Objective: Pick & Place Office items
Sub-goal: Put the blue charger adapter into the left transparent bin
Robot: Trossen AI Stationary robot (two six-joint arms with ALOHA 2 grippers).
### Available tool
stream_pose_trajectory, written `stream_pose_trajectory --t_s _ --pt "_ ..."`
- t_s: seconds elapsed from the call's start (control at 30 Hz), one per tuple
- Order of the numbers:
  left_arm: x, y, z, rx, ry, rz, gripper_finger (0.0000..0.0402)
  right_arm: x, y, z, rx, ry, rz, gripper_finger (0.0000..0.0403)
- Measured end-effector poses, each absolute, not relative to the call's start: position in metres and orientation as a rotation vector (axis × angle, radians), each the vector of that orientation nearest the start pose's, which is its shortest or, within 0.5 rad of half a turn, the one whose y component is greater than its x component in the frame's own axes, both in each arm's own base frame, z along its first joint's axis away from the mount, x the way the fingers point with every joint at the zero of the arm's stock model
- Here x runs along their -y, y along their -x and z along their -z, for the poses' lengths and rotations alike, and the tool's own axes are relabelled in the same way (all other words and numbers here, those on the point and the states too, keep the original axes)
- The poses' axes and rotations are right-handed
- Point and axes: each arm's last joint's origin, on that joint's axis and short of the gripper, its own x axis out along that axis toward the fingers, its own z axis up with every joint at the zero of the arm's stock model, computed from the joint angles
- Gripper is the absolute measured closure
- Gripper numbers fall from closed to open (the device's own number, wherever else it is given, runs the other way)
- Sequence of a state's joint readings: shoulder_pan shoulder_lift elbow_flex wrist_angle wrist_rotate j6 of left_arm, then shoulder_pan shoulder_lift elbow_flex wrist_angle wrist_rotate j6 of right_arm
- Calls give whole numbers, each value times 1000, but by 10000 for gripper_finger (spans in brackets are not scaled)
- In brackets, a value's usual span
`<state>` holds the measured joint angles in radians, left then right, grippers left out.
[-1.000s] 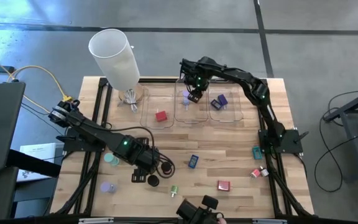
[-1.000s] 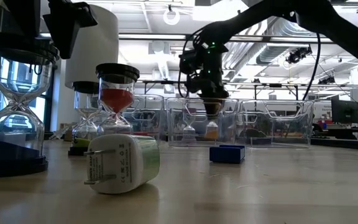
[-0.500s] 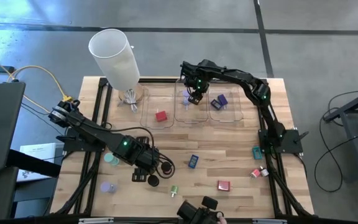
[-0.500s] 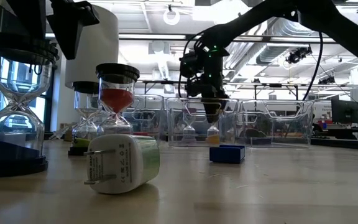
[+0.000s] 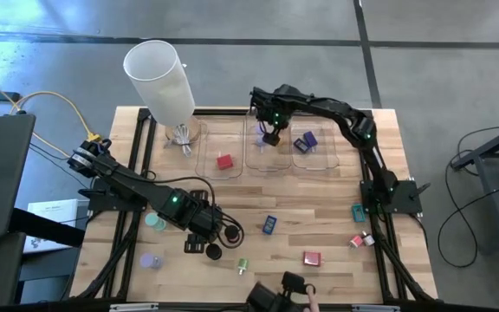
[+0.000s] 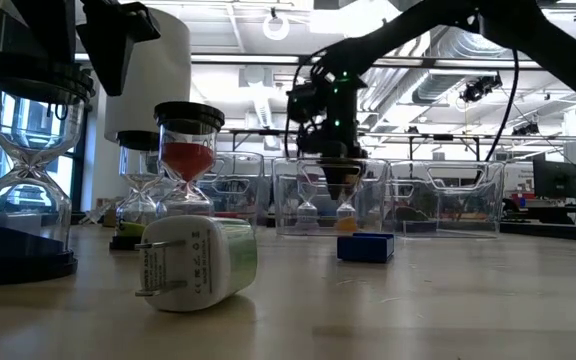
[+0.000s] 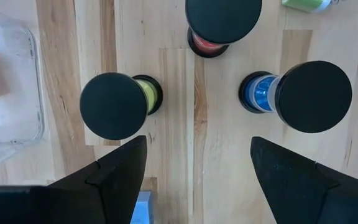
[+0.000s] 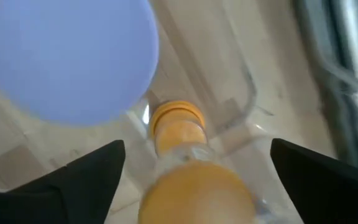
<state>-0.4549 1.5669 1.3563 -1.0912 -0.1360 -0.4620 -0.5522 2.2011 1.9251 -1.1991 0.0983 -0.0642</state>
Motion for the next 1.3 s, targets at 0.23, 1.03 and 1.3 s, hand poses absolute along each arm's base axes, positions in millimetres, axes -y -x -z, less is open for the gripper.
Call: stream_pose_trajectory --t_s 0.23,1.03,1.3 --pt "127 -268 -282 -1270 19 -22 121 214 -366 -253 -1373 -221 462 8" --pt "111 -240 -303 -1261 388 -386 121 60 -307 -387 -1197 -172 358 8" --pt "100 -227 -302 -1339 427 -593 121 21 -308 -362 -1277 -40 394 8"
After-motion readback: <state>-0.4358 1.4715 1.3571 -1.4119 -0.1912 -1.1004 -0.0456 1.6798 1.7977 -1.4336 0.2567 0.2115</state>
